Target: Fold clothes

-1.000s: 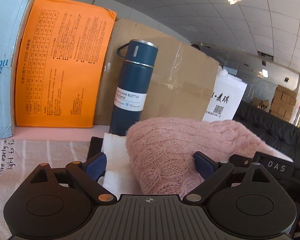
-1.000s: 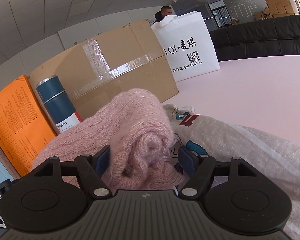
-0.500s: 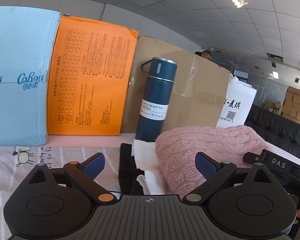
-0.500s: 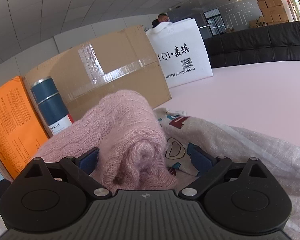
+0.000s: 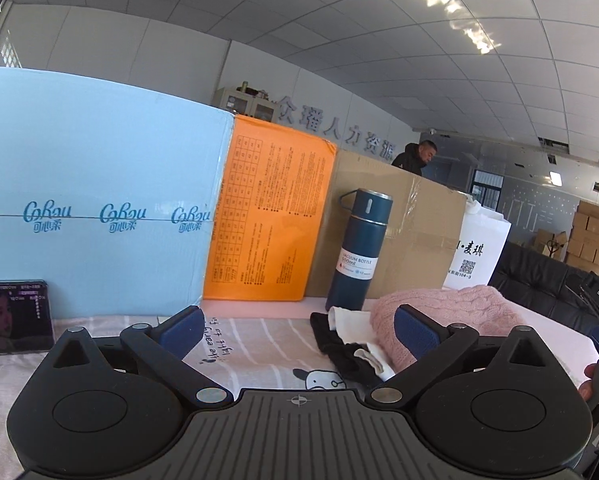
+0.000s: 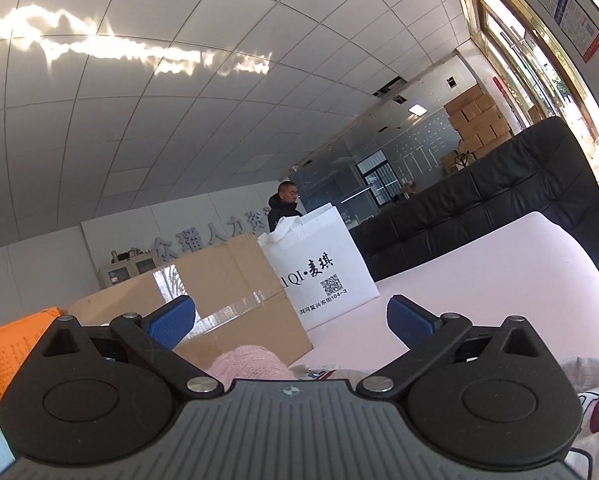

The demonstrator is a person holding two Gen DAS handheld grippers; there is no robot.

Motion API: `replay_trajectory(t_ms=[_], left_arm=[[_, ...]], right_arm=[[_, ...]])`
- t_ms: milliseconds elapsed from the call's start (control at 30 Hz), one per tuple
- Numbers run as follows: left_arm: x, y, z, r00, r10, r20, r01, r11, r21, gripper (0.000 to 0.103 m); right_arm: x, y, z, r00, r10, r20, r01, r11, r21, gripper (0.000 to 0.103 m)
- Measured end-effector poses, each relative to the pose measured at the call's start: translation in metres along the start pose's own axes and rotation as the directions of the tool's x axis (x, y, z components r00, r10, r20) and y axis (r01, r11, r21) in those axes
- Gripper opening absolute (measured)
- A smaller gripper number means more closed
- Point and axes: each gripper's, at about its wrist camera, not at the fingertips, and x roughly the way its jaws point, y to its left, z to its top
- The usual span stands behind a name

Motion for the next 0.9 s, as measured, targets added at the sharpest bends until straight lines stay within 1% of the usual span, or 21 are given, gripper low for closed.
replay_trajectory(t_ms=[67, 133, 300, 433, 500, 667, 767, 833, 900], left_arm=[[-0.012, 0.008, 0.004, 0.999, -0.032, 0.003, 0.032, 0.999, -0.019, 0.103], [-0.023, 0.012, 0.006, 0.998, -0.055, 0.009, 0.055, 0.998, -0.027, 0.103], [-0.045, 0.016, 0.011, 0.994, -0.111, 0.019, 0.112, 0.994, -0.017, 0.103], [-0.060, 0.021, 0.014, 0.987, -0.150, 0.051, 0.151, 0.988, -0.032, 0.103], [-0.066, 0.024, 0.014, 0.985, -0.164, 0.058, 0.167, 0.985, -0.037, 0.103], [-0.074, 0.028, 0.016, 0.989, -0.130, 0.076, 0.134, 0.990, -0.050, 0.103], [-0.079, 0.027, 0.019, 0.987, -0.128, 0.093, 0.132, 0.991, -0.039, 0.103], [-0.082, 0.027, 0.020, 0.987, -0.114, 0.109, 0.119, 0.992, -0.034, 0.103], [-0.083, 0.027, 0.021, 0.989, -0.099, 0.109, 0.103, 0.994, -0.037, 0.103]], right_arm=[[-0.026, 0.010, 0.013, 1.000, 0.023, -0.014, -0.022, 0.999, 0.034, 0.103], [-0.049, 0.022, 0.025, 0.999, 0.033, -0.030, -0.032, 0.999, 0.037, 0.103], [-0.093, 0.057, 0.037, 0.994, 0.062, -0.090, -0.064, 0.998, -0.024, 0.103], [-0.118, 0.081, 0.039, 0.984, 0.079, -0.161, -0.093, 0.993, -0.079, 0.103], [-0.129, 0.092, 0.037, 0.982, 0.067, -0.179, -0.086, 0.991, -0.104, 0.103], [-0.150, 0.113, 0.027, 0.983, 0.005, -0.183, -0.026, 0.993, -0.116, 0.103], [-0.154, 0.126, 0.022, 0.982, -0.019, -0.188, -0.010, 0.988, -0.153, 0.103], [-0.157, 0.133, 0.019, 0.985, -0.024, -0.172, -0.007, 0.984, -0.178, 0.103], [-0.159, 0.138, 0.017, 0.986, -0.027, -0.162, -0.004, 0.981, -0.192, 0.103]])
